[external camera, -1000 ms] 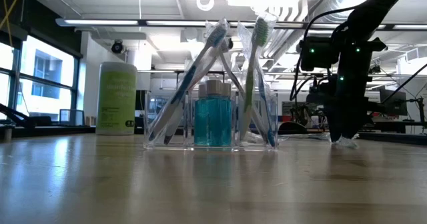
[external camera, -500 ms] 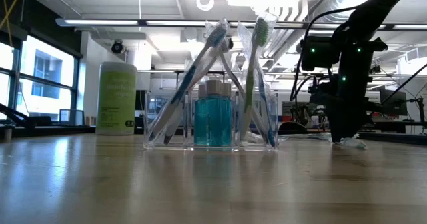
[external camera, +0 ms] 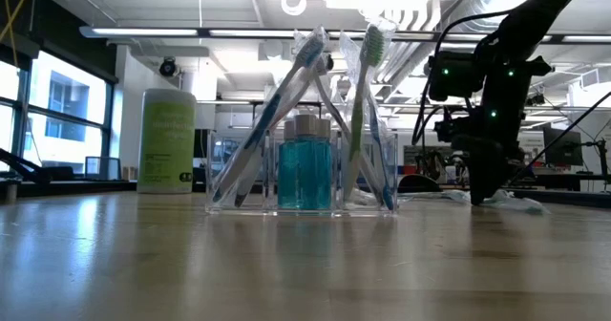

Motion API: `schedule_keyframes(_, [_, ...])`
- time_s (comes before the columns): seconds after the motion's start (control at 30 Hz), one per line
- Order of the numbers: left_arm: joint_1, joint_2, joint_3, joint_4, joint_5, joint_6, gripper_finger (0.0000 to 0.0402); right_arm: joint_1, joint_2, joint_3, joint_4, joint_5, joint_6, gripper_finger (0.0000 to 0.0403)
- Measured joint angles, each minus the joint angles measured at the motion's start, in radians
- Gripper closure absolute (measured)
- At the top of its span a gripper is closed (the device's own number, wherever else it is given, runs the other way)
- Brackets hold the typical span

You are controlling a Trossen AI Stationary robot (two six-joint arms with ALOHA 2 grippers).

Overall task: Pick & Place toothbrushing station
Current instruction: Put the green toothbrush into the transparent organizer

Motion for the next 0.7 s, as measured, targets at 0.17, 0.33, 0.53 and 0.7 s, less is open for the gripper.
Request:
schedule_keyframes(0.17, [0.0, 0.0, 0.0, 0.0, -0.037, -0.011, 0.0379, 0.0, 0.0, 0.0, 0.009, -0.013, -0.031, 0.0276])
schedule_keyframes(0.33, [0.0, 0.0, 0.0, 0.0, -0.059, 0.028, 0.0379, 0.009, 0.0, 0.001, 0.011, 0.017, -0.04, 0.037])
schedule_keyframes(0.53, [0.002, 0.0, 0.0, 0.0, -0.085, 0.058, 0.0379, 0.073, 0.0, 0.0, 0.02, 0.13, -0.057, 0.0392])
schedule_keyframes(0.7, [0.002, 0.0, 0.0, 0.0, -0.086, 0.058, 0.0379, 0.175, -0.07, 0.001, 0.009, 0.189, -0.036, 0.0401])
